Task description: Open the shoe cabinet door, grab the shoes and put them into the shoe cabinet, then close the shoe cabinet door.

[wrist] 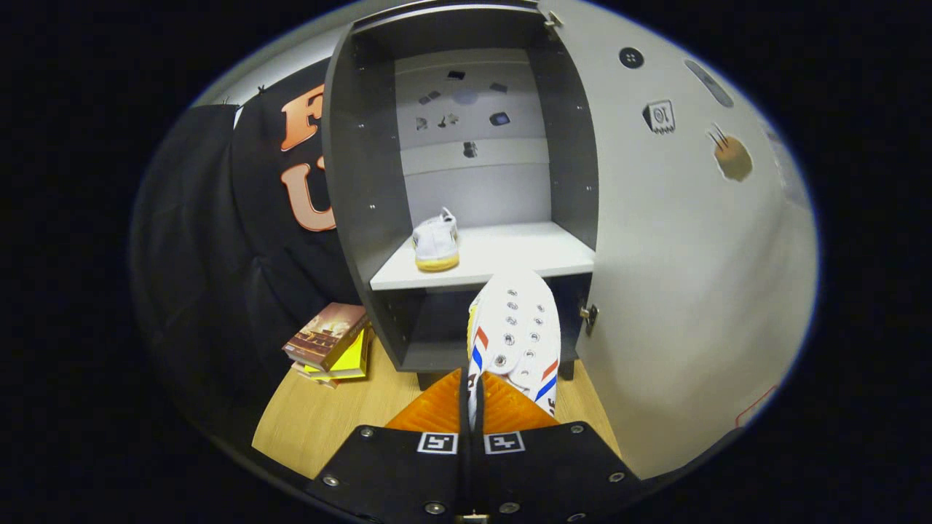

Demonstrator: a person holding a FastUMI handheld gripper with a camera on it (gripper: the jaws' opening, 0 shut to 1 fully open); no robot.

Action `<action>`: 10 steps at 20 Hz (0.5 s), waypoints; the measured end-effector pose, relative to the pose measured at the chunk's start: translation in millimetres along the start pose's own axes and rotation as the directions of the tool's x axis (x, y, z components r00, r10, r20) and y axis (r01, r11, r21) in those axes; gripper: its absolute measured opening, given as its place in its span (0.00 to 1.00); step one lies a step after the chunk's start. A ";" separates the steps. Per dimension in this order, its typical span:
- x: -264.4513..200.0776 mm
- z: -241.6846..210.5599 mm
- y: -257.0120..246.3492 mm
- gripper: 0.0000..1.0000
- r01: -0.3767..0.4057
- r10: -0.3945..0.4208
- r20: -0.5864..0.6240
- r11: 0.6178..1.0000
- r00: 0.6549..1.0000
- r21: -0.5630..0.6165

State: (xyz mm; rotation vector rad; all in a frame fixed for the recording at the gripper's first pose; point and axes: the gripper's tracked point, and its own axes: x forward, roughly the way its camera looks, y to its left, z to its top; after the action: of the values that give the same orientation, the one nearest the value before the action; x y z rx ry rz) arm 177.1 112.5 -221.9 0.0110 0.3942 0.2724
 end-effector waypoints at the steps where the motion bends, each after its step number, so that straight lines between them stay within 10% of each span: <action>1: 8.2 12.8 4.5 0.00 0.003 -0.002 0.016 1.000 1.000 -0.015; 10: 89.7 118.7 -18.2 0.00 0.064 -0.061 0.070 0.997 0.996 -0.032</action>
State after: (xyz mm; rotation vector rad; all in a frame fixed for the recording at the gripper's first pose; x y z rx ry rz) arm 306.7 123.7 -147.3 -0.0258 0.3205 0.2165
